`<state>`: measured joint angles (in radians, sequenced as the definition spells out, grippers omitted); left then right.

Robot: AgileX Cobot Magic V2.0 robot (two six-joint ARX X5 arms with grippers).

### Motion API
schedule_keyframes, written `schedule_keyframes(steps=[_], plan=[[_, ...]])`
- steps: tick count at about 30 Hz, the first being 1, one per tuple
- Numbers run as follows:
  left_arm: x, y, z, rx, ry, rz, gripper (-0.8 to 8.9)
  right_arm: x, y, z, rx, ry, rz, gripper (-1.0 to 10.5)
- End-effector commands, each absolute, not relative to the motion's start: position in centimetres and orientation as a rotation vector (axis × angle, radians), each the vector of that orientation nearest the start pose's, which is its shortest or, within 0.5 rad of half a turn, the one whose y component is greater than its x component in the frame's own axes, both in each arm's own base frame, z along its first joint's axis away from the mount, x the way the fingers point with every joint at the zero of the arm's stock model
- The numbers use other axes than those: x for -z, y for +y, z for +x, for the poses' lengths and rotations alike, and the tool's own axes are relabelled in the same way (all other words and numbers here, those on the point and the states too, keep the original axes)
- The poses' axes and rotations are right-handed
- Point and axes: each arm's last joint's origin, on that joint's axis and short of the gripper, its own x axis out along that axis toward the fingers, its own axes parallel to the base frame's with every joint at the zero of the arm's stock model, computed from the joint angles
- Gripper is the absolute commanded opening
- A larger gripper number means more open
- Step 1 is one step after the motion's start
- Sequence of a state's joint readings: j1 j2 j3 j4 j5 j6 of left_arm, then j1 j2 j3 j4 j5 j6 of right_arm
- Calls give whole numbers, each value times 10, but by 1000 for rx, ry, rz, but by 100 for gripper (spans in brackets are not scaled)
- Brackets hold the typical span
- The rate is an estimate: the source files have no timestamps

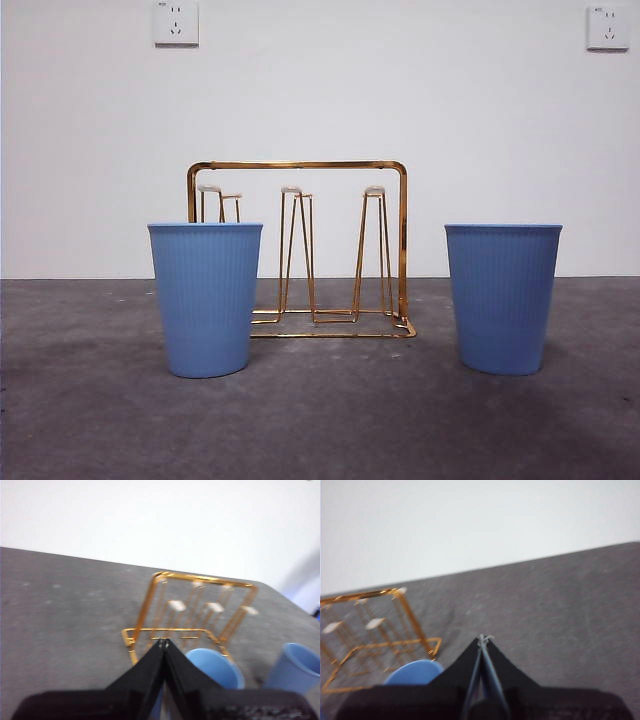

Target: Pick up cup 1,put cup 1 in the cup rack,pick up cup 2,put cup 2 in the cup rack

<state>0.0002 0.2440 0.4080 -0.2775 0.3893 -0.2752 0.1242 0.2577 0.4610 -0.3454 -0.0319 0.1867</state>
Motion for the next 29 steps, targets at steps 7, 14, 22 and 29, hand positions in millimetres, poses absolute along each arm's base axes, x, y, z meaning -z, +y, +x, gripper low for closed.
schedule_keyframes(steps=[7,14,22,29], plan=[[-309,-15,93,520,312,-265,-6,-332,17,95,-307,392,63,-11],[-336,-19,90,652,444,-209,-6,-367,21,97,-453,594,-1,-11],[-353,-22,84,698,451,-176,-6,-382,22,99,-492,665,-51,-11],[-356,-23,83,705,440,-172,3,-382,22,100,-492,665,-51,12]])
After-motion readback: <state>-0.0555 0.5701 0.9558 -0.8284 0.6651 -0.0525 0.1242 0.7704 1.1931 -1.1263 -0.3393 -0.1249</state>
